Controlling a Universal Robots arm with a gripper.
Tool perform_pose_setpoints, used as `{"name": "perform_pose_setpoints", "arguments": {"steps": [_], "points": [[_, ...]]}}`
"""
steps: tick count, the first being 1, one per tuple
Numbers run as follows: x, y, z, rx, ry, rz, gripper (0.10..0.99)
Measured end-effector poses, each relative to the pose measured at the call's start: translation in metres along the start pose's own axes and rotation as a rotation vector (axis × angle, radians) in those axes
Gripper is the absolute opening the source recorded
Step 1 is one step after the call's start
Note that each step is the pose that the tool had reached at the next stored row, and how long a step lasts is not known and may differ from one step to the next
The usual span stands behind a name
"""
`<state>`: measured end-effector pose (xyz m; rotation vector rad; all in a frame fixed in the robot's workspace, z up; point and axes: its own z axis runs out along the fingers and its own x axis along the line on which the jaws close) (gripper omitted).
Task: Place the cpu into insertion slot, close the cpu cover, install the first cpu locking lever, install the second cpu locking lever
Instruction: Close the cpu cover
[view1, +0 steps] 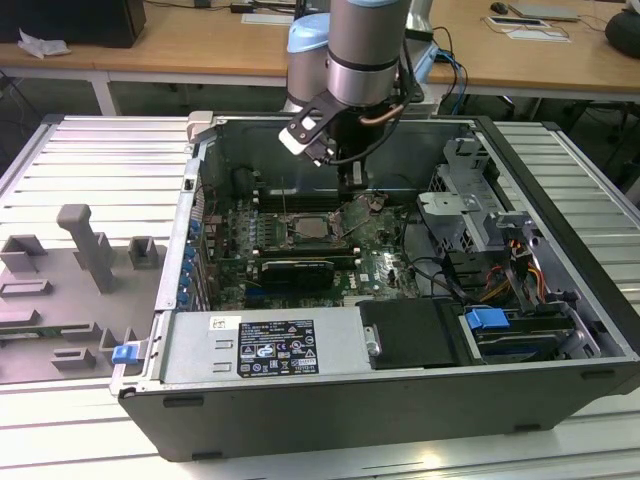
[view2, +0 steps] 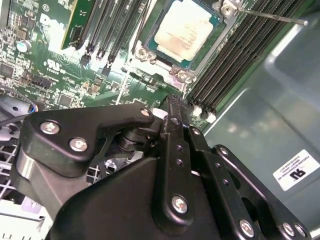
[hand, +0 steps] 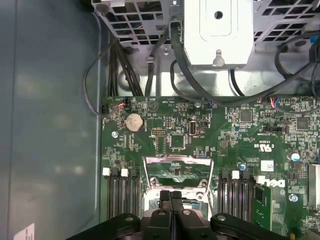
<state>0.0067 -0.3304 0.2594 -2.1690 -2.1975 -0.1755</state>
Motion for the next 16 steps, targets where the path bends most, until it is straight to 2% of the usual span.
{"name": "perform_pose_setpoints", "arguments": {"steps": [3, 7, 16], "points": [[-0.0025, 0.0013, -0.0002, 0.001, 0.0004, -0.004, 0.106], [-0.0028, 0.0130, 0.0003, 0.001, 0.0002, -0.004, 0.106], [-0.0031, 0.0321, 0.0011, 0.001, 0.0003, -0.004, 0.106]]}}
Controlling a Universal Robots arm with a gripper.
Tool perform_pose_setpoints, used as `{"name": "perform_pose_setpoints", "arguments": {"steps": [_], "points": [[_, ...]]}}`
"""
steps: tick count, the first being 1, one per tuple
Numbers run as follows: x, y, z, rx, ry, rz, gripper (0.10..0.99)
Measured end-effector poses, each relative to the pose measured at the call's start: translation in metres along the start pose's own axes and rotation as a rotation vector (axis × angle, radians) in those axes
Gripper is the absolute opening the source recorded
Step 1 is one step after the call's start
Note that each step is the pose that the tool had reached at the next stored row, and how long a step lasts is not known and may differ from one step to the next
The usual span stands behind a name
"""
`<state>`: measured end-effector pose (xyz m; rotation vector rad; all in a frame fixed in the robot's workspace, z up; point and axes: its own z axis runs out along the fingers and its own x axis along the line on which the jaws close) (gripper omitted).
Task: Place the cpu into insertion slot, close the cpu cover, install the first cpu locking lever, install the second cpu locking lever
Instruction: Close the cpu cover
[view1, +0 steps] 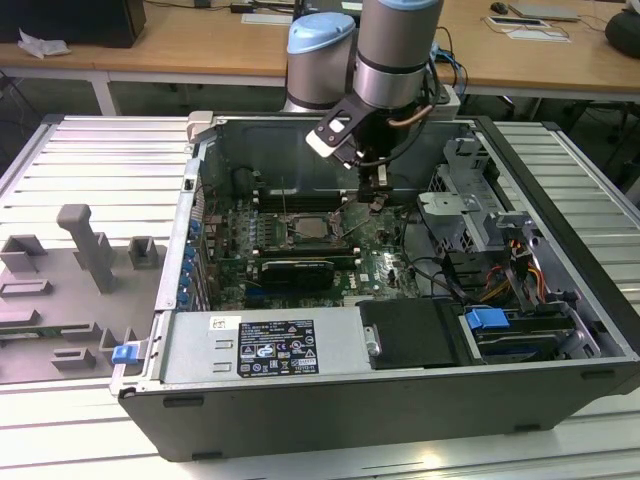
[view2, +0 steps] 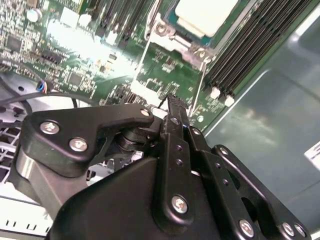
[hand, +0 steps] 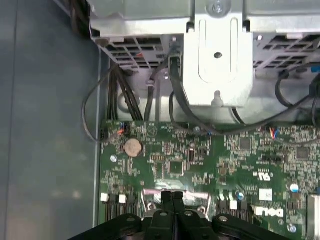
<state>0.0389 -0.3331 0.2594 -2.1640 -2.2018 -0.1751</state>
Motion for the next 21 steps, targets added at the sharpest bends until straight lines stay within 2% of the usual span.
{"name": "perform_pose_setpoints", "arguments": {"steps": [4, 13, 19, 21], "points": [[0.0000, 0.0083, 0.0004, 0.000, -0.0002, -0.001, 0.106], [-0.0004, 0.0213, 0.0020, 0.002, -0.0003, -0.001, 0.106], [-0.0018, 0.0226, 0.0144, 0.004, -0.0004, 0.000, 0.106], [-0.0019, 0.0214, 0.0149, 0.004, -0.0006, 0.000, 0.106]]}}
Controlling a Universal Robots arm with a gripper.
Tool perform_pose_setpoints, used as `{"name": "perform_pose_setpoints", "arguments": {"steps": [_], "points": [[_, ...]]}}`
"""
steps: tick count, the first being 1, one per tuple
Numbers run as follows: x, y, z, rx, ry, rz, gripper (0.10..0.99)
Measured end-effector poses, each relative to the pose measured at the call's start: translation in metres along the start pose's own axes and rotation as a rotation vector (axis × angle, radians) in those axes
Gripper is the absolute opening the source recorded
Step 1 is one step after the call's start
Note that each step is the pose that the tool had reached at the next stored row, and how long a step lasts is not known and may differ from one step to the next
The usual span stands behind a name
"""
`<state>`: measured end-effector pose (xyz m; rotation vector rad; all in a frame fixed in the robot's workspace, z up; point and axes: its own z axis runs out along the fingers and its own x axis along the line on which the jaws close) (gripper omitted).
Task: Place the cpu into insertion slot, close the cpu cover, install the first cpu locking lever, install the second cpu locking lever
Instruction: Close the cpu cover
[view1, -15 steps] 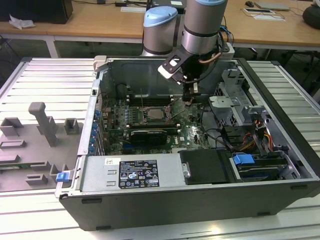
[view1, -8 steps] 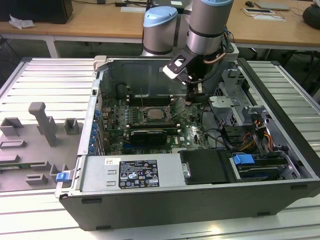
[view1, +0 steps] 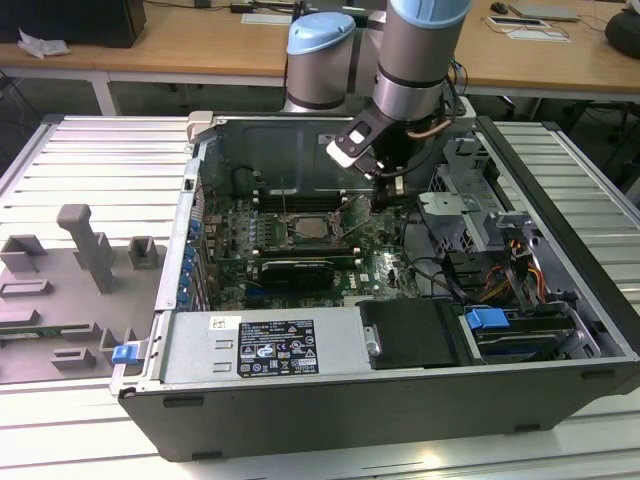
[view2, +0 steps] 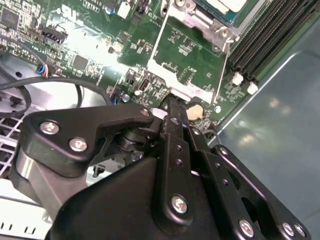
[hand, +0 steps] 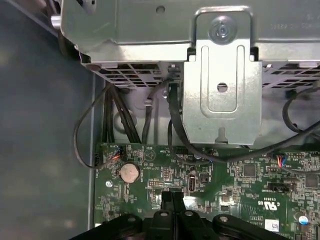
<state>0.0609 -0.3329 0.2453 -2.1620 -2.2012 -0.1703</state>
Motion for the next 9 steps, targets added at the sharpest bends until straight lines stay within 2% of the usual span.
{"name": "perform_pose_setpoints", "arguments": {"steps": [5, 9], "points": [[0.0002, -0.0090, -0.0003, 0.000, 0.0002, 0.000, 0.106], [0.0004, -0.0200, -0.0007, 0.000, 0.0002, 0.000, 0.106]]}}
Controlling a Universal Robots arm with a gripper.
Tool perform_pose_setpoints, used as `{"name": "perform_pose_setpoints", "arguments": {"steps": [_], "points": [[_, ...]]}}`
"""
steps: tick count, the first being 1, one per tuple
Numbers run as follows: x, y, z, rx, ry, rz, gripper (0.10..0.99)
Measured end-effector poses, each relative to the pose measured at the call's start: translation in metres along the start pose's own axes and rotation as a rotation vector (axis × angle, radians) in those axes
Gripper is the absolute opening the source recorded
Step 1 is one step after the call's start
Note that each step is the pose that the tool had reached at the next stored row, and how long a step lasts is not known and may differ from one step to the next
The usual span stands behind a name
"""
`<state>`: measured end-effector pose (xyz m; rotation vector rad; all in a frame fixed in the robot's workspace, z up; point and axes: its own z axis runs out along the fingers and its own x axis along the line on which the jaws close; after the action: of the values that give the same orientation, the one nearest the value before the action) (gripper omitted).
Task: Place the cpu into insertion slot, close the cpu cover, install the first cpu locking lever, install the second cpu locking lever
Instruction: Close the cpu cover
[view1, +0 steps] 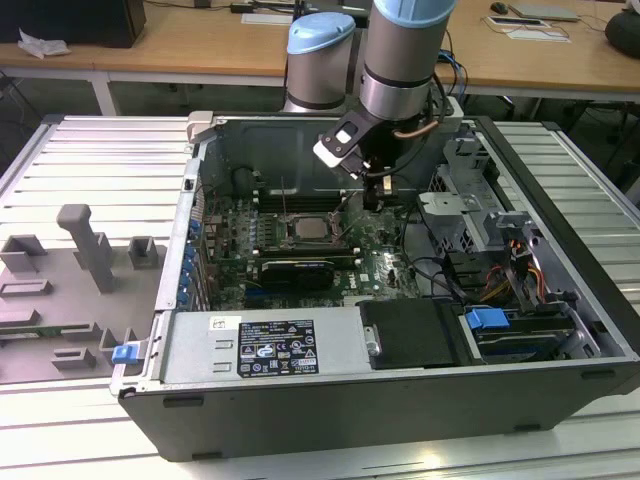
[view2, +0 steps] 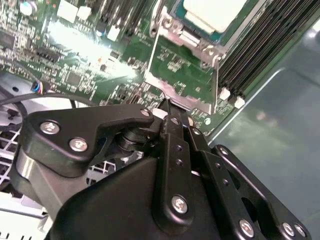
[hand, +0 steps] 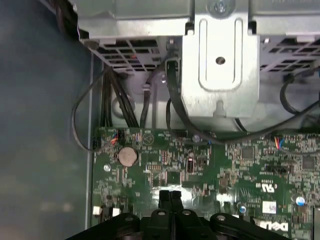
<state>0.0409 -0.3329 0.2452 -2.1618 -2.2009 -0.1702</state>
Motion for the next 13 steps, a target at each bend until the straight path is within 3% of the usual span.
{"name": "perform_pose_setpoints", "arguments": {"steps": [13], "points": [[0.0010, -0.0426, -0.0017, 0.000, 0.0000, 0.000, 0.106]]}}
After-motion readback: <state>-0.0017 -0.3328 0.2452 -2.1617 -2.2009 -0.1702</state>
